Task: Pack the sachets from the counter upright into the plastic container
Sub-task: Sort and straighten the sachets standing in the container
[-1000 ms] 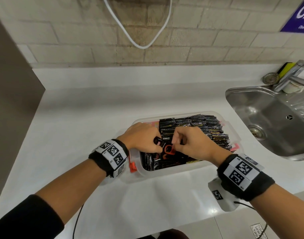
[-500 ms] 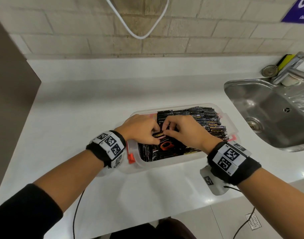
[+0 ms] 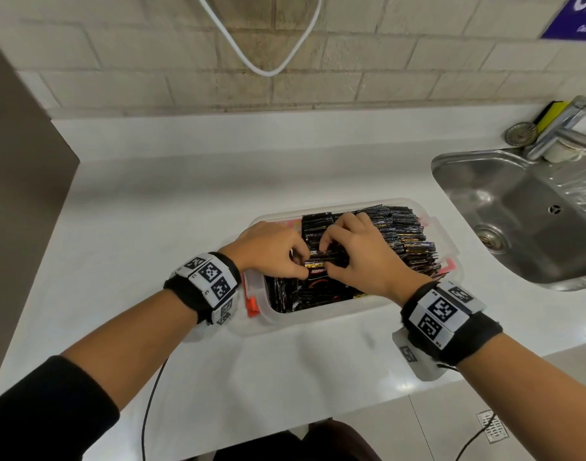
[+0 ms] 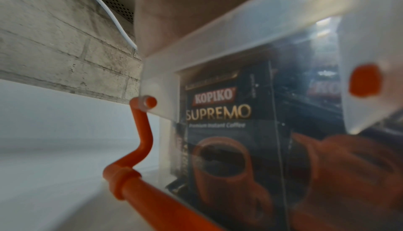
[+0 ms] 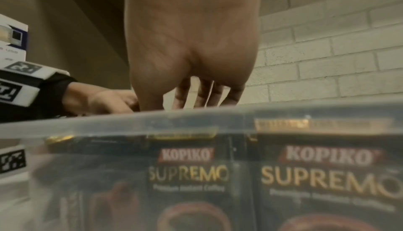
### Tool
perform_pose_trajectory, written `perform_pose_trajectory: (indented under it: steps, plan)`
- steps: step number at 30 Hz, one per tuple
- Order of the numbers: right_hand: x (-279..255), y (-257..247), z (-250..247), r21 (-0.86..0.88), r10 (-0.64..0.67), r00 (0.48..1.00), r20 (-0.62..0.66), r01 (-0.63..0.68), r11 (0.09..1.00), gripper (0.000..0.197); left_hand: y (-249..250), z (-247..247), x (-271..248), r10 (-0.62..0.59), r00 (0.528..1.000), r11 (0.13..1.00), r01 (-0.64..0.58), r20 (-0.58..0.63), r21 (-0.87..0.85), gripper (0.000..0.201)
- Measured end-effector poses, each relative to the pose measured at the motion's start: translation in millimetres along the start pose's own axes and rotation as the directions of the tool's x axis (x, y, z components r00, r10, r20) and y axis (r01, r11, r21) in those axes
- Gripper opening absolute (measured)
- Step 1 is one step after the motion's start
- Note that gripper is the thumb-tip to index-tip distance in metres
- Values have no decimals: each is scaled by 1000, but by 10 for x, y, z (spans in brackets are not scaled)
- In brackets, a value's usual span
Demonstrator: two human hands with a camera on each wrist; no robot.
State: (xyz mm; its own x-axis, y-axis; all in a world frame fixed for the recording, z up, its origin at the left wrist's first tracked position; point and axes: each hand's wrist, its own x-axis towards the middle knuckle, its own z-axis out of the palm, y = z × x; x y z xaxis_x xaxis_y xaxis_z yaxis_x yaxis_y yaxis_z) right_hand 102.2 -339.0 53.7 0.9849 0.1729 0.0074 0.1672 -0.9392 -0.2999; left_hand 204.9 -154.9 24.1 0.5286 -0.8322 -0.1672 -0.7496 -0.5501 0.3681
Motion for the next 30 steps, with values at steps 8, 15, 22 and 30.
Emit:
perform_pose_trajectory:
  steps: [8,15,22,30]
  plan:
    - [-77,13,212,-109,-91,977,192,113,988,68,8,-24,2,1,1000,1000,-2,29,13,12]
    - [-52,57,206,-153,-88,954,287,137,979,72,19,-3,8,-6,1000,999,5,17,44,26]
    - [-98,99,232,-198,-75,958,278,134,971,66,22,0,-2,-34,999,996,33,7,78,17]
    - [-101,162,270,-181,-86,973,213,126,975,63,-14,-2,-25,53,999,997,-52,-7,52,19]
